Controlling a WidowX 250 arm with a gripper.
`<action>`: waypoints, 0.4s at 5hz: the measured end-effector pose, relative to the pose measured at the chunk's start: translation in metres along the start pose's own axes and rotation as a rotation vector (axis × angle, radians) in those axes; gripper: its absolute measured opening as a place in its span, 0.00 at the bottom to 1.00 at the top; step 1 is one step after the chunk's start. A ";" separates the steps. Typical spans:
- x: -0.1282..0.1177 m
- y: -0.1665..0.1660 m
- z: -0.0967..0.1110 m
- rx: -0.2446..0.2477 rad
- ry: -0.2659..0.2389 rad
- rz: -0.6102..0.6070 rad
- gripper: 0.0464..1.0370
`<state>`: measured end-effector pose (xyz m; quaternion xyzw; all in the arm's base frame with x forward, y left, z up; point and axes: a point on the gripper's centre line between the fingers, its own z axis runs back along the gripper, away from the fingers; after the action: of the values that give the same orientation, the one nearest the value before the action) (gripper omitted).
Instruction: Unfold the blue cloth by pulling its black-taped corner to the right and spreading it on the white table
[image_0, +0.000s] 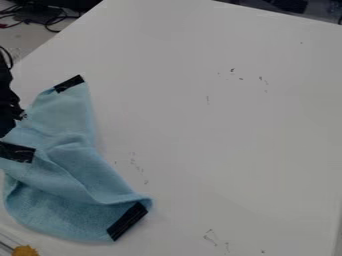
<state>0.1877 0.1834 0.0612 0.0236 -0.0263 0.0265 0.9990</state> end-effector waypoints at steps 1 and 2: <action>0.013 -0.002 0.008 0.018 -0.007 -0.054 0.44; 0.022 -0.010 0.014 0.013 0.010 -0.111 0.75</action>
<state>0.2090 0.1743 0.0757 0.0312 -0.0198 -0.0285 0.9989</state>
